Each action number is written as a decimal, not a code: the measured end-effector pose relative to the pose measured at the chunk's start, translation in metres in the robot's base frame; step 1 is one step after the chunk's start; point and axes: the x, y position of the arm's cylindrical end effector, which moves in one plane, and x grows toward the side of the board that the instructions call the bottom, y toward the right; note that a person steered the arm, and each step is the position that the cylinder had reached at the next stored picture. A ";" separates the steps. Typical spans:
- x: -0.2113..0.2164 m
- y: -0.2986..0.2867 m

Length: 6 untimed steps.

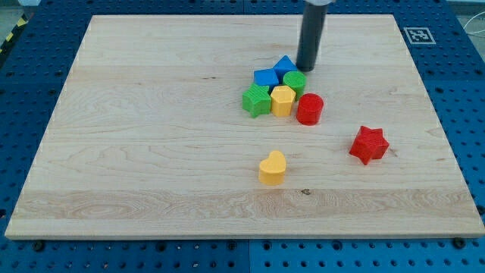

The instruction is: Move your arm closer to the red star

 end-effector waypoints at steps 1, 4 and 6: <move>-0.006 0.050; 0.083 0.122; 0.136 0.103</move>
